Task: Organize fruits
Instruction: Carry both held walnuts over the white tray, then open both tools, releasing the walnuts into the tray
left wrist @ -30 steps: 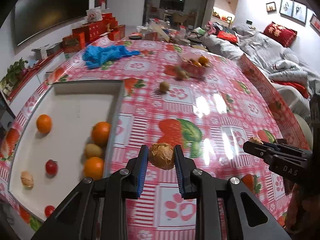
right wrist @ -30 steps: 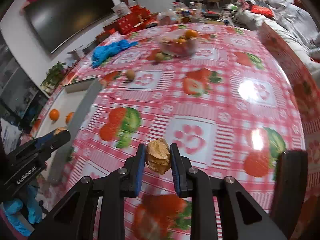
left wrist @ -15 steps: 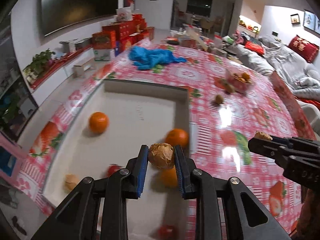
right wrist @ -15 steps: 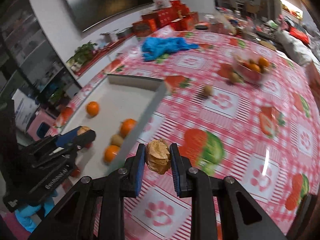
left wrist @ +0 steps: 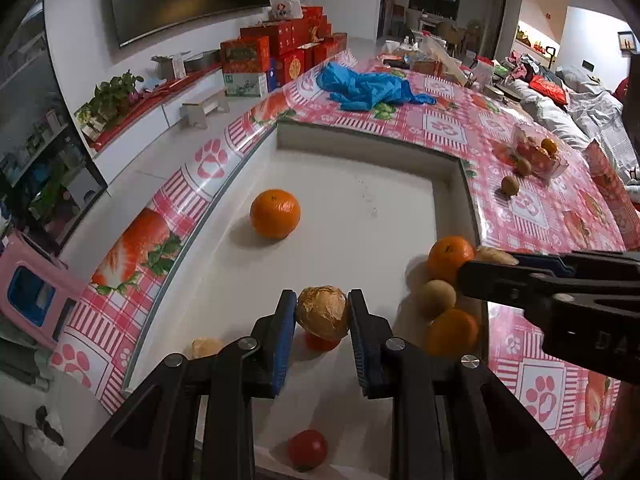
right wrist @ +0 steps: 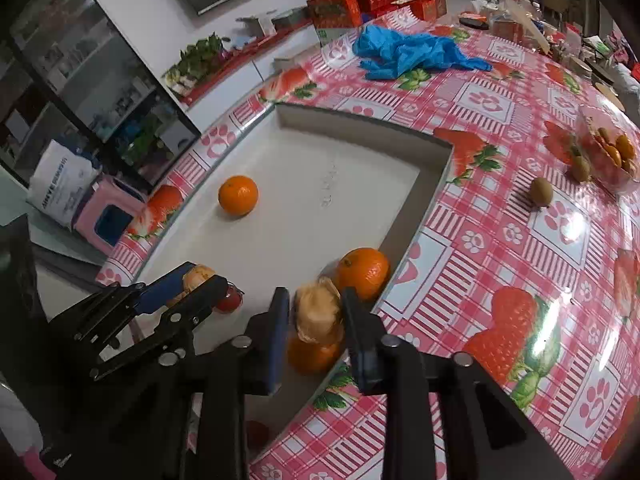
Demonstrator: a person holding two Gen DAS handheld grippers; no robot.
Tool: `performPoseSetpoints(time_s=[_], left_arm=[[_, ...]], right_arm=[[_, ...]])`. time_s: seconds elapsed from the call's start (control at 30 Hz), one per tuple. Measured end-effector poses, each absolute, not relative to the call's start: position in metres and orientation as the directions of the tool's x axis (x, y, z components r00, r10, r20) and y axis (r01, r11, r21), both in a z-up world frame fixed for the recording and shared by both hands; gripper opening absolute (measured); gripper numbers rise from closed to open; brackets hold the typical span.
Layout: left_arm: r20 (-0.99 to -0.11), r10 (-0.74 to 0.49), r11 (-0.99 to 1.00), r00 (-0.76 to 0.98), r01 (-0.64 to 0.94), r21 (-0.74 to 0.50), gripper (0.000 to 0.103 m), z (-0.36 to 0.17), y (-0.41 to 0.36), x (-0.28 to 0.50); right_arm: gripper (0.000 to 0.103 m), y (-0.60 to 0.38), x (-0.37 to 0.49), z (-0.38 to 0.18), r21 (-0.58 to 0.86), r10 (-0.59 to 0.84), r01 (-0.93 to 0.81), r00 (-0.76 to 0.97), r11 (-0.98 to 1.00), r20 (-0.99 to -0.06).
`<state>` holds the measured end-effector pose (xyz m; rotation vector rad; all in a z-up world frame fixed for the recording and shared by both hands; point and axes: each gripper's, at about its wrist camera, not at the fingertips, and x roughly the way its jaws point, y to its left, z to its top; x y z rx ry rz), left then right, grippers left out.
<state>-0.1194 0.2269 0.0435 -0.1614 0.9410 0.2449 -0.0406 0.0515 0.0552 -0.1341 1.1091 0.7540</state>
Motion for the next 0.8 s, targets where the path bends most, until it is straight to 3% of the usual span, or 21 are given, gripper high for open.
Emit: performPoseSetpoints(time_s=[0.03,0.07,0.1,0.17,0.23,0.5,0.57,0.73,0.8], left_arm=[[-0.815,0.137,0.96,0.562,-0.277,-0.03,0.028,0.043,0.227,-0.12],[-0.817,0.135,0.961,0.56,-0.275,-0.03,0.036,0.041,0.227,-0.12],[-0.818,0.134,0.961,0.559,-0.275,-0.03,0.067,0.04,0.227,-0.12],[-0.796,0.166,0.955,0.582,-0.297,-0.018,0.096,0.044,0.225,-0.124],[-0.762,0.19,0.954,0.618,-0.301,-0.006,0.096,0.051,0.222,-0.129],[-0.791,0.162,0.959,0.59,-0.284,-0.015,0.096,0.05,0.216,-0.122],[-0.797,0.162,0.958,0.581,-0.286,-0.014,0.103,0.049,0.215,-0.123],[-0.813,0.194,0.955,0.549,-0.294,0.029,0.103,0.046,0.212,-0.122],[-0.811,0.209,0.954,0.546,-0.297,0.046,0.103,0.044,0.211,-0.123]], right_arm=[[0.057,0.052,-0.04,0.055,0.257,0.477,-0.61,0.229,0.75,-0.848],[0.065,0.054,-0.039,0.055,0.252,0.473,-0.61,0.231,0.751,-0.851],[0.073,0.053,-0.04,0.056,0.247,0.472,-0.611,0.237,0.752,-0.849],[0.073,0.052,-0.041,0.06,0.234,0.469,-0.615,0.253,0.753,-0.846],[0.08,0.051,-0.041,0.064,0.23,0.466,-0.615,0.255,0.754,-0.847],[0.085,0.045,-0.039,0.073,0.198,0.438,-0.606,0.278,0.771,-0.855],[0.087,0.046,-0.039,0.074,0.183,0.427,-0.608,0.285,0.773,-0.858],[0.09,0.048,-0.04,0.073,0.126,0.382,-0.61,0.31,0.782,-0.87],[0.1,0.049,-0.041,0.072,0.103,0.362,-0.613,0.315,0.783,-0.877]])
